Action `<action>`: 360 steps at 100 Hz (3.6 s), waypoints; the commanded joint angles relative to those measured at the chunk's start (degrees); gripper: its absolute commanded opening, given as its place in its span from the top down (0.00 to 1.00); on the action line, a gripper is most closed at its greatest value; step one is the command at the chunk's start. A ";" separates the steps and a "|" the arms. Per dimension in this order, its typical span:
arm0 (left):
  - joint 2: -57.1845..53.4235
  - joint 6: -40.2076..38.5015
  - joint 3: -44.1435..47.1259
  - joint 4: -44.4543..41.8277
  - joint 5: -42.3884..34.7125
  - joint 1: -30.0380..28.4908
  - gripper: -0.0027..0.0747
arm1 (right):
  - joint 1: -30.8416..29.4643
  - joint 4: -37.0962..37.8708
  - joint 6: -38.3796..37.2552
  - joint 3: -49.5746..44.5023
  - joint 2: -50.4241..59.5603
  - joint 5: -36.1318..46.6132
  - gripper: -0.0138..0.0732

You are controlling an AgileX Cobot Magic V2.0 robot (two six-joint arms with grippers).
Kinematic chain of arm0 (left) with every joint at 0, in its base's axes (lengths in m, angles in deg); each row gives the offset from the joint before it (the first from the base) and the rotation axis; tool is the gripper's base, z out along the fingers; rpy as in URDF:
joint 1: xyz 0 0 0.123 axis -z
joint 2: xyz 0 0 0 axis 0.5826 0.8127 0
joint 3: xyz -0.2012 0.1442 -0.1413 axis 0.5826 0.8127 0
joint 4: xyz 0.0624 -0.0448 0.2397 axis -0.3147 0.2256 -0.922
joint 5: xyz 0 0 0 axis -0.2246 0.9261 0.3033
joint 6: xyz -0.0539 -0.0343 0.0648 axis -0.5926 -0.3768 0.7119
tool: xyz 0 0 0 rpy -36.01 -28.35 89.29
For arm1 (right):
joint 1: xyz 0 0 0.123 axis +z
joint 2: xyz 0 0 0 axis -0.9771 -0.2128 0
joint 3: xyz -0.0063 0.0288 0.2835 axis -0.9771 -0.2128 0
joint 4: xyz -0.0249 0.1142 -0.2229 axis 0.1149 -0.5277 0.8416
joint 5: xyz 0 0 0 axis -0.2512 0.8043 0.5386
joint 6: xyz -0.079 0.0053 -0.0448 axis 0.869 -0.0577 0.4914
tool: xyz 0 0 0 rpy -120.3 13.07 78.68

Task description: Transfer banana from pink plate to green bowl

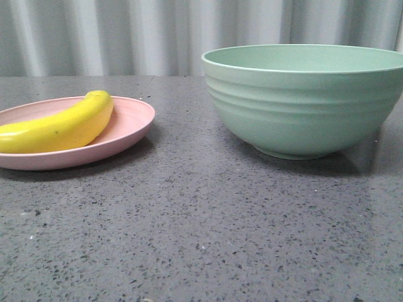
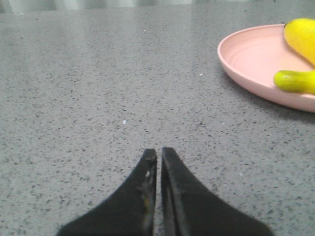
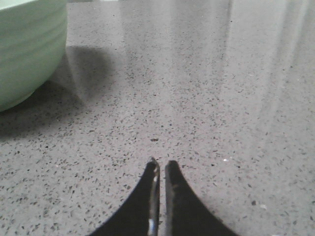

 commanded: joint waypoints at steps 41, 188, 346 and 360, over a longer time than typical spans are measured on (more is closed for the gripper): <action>-1.63 -0.18 0.62 -13.27 -7.03 0.41 0.99 | -0.37 0.24 0.12 -1.11 1.31 5.42 0.91; -1.63 -0.18 0.62 -7.30 -20.52 0.41 0.99 | -0.37 0.24 0.12 -1.11 1.24 16.59 0.91; 30.28 -0.49 -20.04 -1.34 -26.23 0.41 0.54 | -0.06 -2.32 0.12 26.09 -33.96 3.09 0.91; 32.47 -0.49 -20.04 1.69 -32.17 0.41 0.29 | -0.06 -2.32 0.12 26.09 -35.19 2.95 0.91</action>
